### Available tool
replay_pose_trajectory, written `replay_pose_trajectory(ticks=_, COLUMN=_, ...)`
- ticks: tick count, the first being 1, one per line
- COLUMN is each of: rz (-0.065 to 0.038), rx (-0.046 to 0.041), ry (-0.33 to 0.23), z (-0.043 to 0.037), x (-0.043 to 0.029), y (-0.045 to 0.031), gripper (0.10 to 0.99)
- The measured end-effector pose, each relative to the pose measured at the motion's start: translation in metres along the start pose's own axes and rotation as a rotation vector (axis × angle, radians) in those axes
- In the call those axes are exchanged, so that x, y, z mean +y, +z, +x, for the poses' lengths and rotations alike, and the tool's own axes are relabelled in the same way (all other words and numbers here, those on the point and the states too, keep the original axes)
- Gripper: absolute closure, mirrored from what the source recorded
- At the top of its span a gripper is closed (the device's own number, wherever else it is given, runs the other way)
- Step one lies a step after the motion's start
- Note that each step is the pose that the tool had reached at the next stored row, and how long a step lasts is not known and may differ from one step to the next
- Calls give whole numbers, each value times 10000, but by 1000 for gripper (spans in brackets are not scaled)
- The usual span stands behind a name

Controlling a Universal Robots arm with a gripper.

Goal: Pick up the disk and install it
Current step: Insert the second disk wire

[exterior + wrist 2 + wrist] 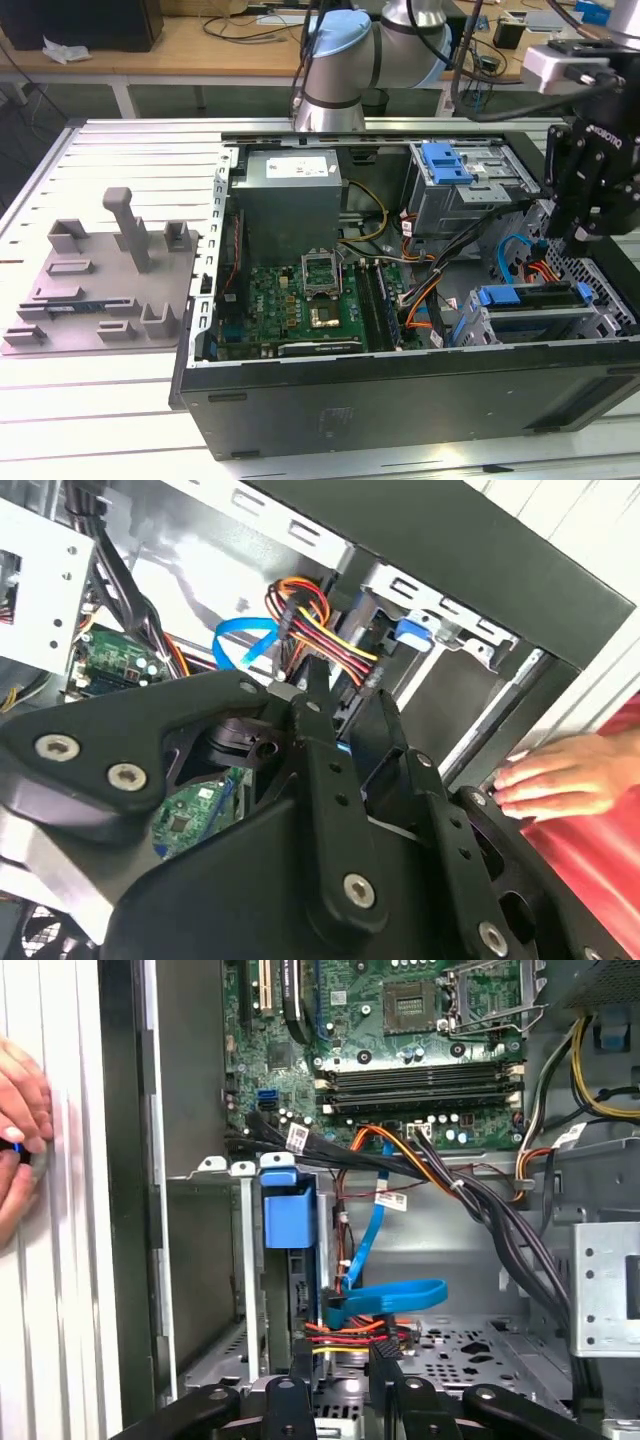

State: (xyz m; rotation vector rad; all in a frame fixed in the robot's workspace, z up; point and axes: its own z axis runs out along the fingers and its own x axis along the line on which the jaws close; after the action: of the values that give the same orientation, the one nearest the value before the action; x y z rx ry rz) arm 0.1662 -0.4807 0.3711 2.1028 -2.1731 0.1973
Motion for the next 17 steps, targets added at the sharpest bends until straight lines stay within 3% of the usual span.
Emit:
replay_pose_trajectory(ticks=3, rz=-16, rx=512, ry=-40, z=-144, x=13, y=-26, gripper=725)
replay_pose_trajectory(ticks=4, rz=-17, rx=611, ry=-59, z=-162, x=32, y=-28, gripper=725)
replay_pose_trajectory(ticks=6, rz=-20, rx=674, ry=-67, z=-164, x=56, y=-29, gripper=725)
replay_pose_trajectory(ticks=12, rz=-37, rx=721, ry=-73, z=-161, x=97, y=-28, gripper=725)
replay_pose_trajectory(ticks=15, rz=-89, rx=845, ry=-81, z=-160, x=103, y=-29, gripper=725)
replay_pose_trajectory(ticks=17, rz=-150, rx=982, ry=-98, z=-160, x=104, y=-29, gripper=725)
